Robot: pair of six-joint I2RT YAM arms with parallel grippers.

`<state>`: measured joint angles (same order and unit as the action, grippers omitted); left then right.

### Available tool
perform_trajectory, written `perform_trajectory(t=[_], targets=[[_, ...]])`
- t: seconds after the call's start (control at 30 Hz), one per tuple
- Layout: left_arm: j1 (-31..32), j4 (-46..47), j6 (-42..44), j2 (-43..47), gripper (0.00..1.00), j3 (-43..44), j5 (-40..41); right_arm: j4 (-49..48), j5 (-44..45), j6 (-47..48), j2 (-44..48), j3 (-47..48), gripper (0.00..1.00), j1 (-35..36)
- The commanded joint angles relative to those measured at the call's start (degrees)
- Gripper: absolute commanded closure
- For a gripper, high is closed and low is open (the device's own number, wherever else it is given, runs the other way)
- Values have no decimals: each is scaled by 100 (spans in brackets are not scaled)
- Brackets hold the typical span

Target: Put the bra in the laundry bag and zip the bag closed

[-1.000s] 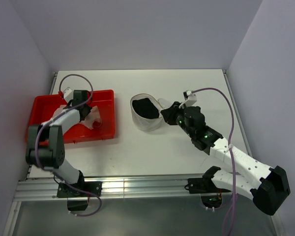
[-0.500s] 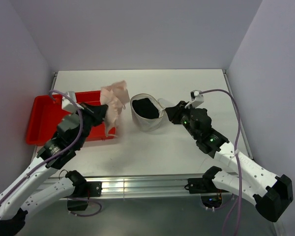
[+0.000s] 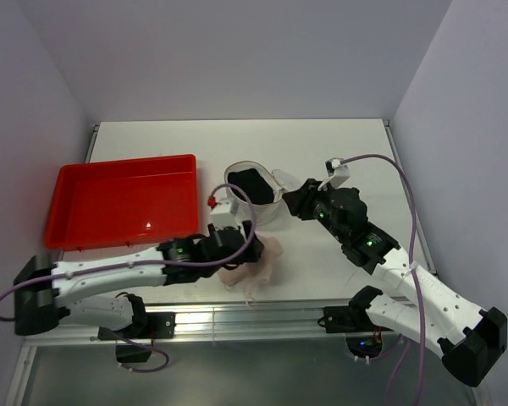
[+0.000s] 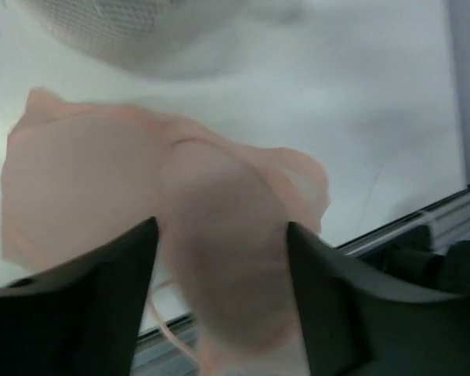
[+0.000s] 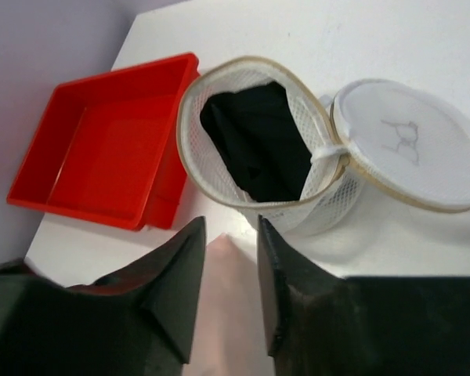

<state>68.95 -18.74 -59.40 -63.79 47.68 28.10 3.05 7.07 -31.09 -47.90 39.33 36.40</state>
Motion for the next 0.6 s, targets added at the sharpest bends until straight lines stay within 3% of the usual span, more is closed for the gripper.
perform_trajectory(t=[0.0, 0.07, 0.27, 0.4, 0.5, 0.57], targets=[[294, 328, -3, -747, 24, 521, 213, 371, -171, 182, -18, 207, 57, -28], [295, 388, 103, -995, 11, 654, 170, 634, -127, 209, -18, 180, 51, -28], [76, 530, 543, -802, 16, 769, 319, 776, -241, 331, 132, -101, 53, -28], [-425, 634, 666, -232, 24, 235, 267, 794, -952, 507, -219, -171, 67, 68], [-882, 653, 727, 374, 30, -213, 222, 724, -980, 682, -588, -224, 88, 507], [-1145, 591, 771, 840, 34, -390, 266, 601, -997, 780, -894, -215, 88, 894]])
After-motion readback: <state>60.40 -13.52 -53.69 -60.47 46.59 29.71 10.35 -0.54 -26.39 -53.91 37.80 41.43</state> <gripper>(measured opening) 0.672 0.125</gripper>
